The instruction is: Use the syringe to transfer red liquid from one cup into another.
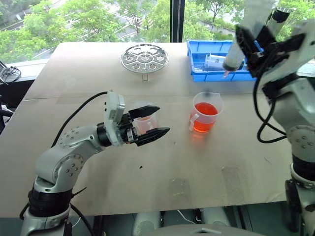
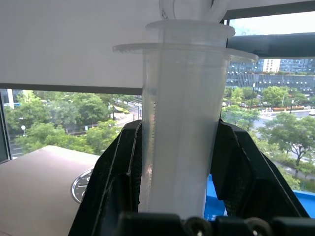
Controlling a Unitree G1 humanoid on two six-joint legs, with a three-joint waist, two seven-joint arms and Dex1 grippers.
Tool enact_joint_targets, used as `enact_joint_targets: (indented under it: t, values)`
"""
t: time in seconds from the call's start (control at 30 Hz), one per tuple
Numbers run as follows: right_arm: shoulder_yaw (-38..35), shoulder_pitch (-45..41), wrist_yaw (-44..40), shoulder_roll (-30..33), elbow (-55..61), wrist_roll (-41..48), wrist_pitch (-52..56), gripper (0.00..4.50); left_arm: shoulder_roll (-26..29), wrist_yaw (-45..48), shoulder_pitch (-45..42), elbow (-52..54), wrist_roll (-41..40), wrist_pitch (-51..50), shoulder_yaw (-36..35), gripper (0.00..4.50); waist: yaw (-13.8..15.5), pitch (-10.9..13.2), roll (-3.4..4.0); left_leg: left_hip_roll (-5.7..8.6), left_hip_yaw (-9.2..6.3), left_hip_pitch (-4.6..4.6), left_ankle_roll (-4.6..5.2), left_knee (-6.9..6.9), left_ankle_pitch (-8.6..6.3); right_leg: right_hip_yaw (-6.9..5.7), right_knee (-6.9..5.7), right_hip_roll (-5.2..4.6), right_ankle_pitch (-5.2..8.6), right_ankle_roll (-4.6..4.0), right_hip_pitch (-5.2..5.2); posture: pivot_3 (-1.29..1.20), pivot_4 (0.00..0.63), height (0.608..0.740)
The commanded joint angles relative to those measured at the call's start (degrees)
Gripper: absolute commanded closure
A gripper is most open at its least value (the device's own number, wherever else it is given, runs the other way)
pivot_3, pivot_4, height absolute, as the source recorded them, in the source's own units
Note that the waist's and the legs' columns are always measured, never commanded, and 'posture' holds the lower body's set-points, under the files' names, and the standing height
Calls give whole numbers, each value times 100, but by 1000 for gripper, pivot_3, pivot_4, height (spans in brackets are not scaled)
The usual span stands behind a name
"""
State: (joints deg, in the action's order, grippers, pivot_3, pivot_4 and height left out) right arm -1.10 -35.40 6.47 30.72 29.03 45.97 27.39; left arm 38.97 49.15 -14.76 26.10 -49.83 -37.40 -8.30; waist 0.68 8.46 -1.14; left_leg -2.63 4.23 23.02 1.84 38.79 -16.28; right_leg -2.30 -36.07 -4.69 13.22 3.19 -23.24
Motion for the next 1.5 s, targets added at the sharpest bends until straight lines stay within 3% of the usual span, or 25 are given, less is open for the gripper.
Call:
enact_joint_targets:
  t: [0.03, 0.5, 0.97, 1.5]
  values:
    - [97, 188, -219, -343, 159, -416, -169, 2985, -62, -238, -394, -158, -241, -212, -129, 0, 16, 0, -1, 0, -1, 0, 0, 0, 0, -1, 0, 0, 0, 0, 1, 0, 150, 740]
    - [411, 1468, -1003, -1136, -205, -2014, -672, 2986, -718, -1712, -2416, -916, -334, -968, -21, 0, 5, 0, -2, 6, -3, -1, -2, 2, 1, -2, -7, -2, 0, 1, 1, 0, 150, 740]
    - [674, 1352, -900, -1845, -299, -3052, -520, 2986, -1115, -2372, -4400, -1793, 626, -1788, 843, 0, -58, 1, -2, 15, -9, -3, -4, 7, 2, 1, -15, -2, 0, 2, 1, 0, 150, 740]
    - [832, 1144, -538, -2437, 53, -3941, 226, 2987, -1878, -2361, -5043, -2471, 1646, -1705, 1229, 0, -132, 1, -2, 17, -6, -1, -8, 7, 5, 1, -16, -3, 0, 2, 0, 0, 150, 740]
